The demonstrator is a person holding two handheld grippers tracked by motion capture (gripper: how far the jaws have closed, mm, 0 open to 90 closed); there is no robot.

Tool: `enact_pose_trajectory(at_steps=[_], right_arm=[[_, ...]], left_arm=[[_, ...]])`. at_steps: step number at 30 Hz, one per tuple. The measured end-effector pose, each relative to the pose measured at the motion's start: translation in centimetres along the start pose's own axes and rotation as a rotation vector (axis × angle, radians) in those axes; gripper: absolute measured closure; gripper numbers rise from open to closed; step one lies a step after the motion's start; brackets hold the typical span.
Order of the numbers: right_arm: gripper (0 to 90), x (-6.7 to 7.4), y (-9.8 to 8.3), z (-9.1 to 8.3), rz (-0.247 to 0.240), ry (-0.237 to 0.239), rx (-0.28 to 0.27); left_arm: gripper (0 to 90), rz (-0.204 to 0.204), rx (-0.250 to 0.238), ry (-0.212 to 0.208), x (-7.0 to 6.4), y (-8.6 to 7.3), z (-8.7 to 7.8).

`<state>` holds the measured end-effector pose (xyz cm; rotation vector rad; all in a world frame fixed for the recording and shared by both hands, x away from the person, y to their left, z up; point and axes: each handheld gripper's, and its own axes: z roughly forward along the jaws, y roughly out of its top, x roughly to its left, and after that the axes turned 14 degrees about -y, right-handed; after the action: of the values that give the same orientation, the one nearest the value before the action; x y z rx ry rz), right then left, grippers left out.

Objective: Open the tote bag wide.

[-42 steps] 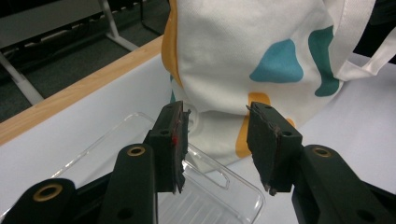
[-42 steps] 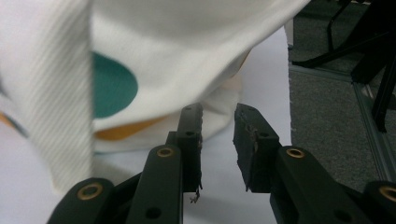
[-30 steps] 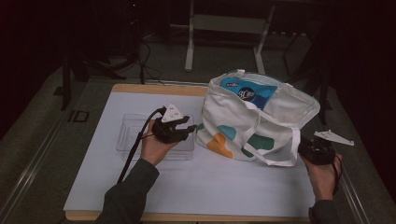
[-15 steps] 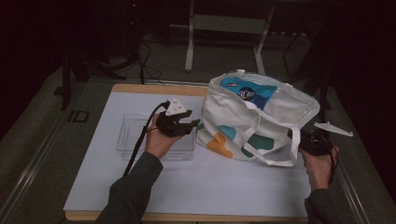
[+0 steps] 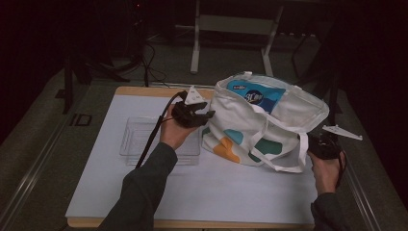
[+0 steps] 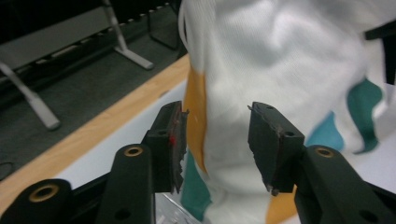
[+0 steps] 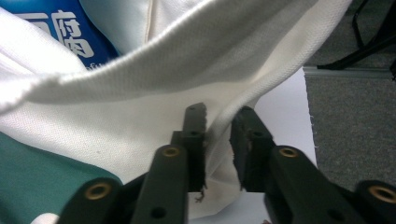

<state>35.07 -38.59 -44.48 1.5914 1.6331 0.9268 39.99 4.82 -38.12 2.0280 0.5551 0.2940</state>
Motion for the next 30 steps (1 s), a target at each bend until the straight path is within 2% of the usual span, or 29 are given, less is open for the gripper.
enact_pose_trajectory(at_steps=[2, 5, 7, 12, 17, 25, 30], right_arm=[[83.8, 0.1, 0.1, 0.0, -0.008, 0.001, -0.004], [87.6, 0.5, 0.2, -0.1, -0.026, -0.002, -0.014], [88.0, 0.7, 0.5, -0.3, -0.032, -0.012, -0.025], [88.2, 1.1, 1.5, -0.9, -0.038, -0.006, -0.047], [88.2, 1.6, 2.3, -1.1, -0.054, 0.008, -0.054], [88.1, 2.4, 1.5, -0.6, -0.071, 0.021, -0.031], [87.7, 2.5, 0.7, -0.8, -0.115, 0.025, -0.016]], left_arm=[[63.0, -0.008, 0.005, 0.005, 0.1, 0.3, 0.3], [81.1, -0.008, 0.009, 0.024, -0.1, 0.6, 0.5], [85.4, -0.004, 0.006, 0.035, -0.3, 0.7, 0.5], [85.9, -0.041, -0.003, 0.045, 0.4, 0.5, 0.2], [85.8, -0.089, 0.03, 0.03, 1.1, 0.0, 0.4], [85.7, -0.089, 0.061, -0.001, 1.0, -1.1, 0.8], [85.5, -0.082, 0.065, -0.026, 0.7, -1.8, 0.7]])
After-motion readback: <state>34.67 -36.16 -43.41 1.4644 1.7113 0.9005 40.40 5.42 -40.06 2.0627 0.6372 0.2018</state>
